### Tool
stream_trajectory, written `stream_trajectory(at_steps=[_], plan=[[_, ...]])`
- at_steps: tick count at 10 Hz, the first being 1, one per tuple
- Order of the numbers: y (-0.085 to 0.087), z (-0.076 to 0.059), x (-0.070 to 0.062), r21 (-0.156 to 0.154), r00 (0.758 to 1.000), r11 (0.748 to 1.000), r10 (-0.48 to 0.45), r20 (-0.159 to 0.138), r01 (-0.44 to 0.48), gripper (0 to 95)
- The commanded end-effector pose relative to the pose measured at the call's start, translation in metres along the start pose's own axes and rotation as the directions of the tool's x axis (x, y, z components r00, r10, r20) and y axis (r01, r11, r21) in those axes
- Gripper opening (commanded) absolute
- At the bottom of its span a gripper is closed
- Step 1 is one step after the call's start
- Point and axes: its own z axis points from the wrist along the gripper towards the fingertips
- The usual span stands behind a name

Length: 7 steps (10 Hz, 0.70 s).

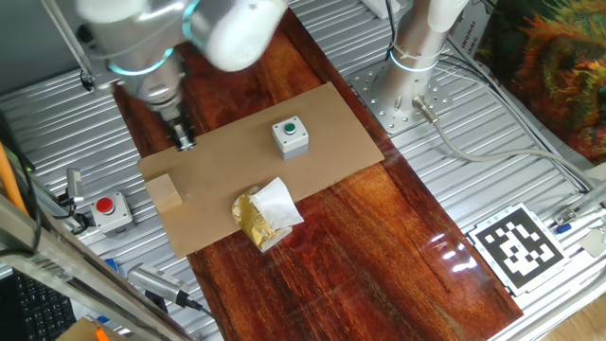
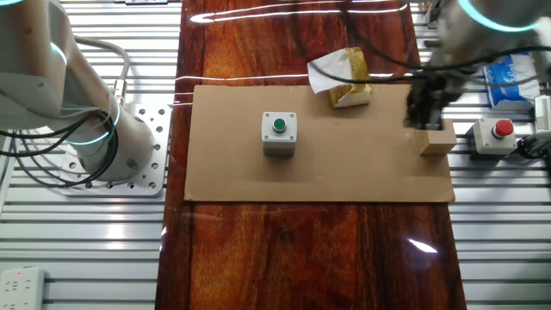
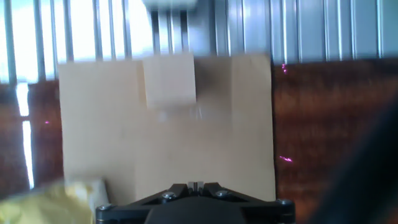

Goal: Hold a small block with the gripper and sweep it from left to right on the table

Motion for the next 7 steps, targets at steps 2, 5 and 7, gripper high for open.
stream_trajectory(at_steps=[2, 5, 7], plan=[[0.002, 0.007, -0.014, 0.0, 1.0, 1.0, 0.004, 0.004, -0.004, 0.0], [0.003, 0.022, -0.031, -0.001, 1.0, 1.0, 0.004, 0.01, -0.004, 0.0], [0.007, 0.034, -0.051, -0.003, 1.0, 1.0, 0.008, 0.013, -0.008, 0.0]])
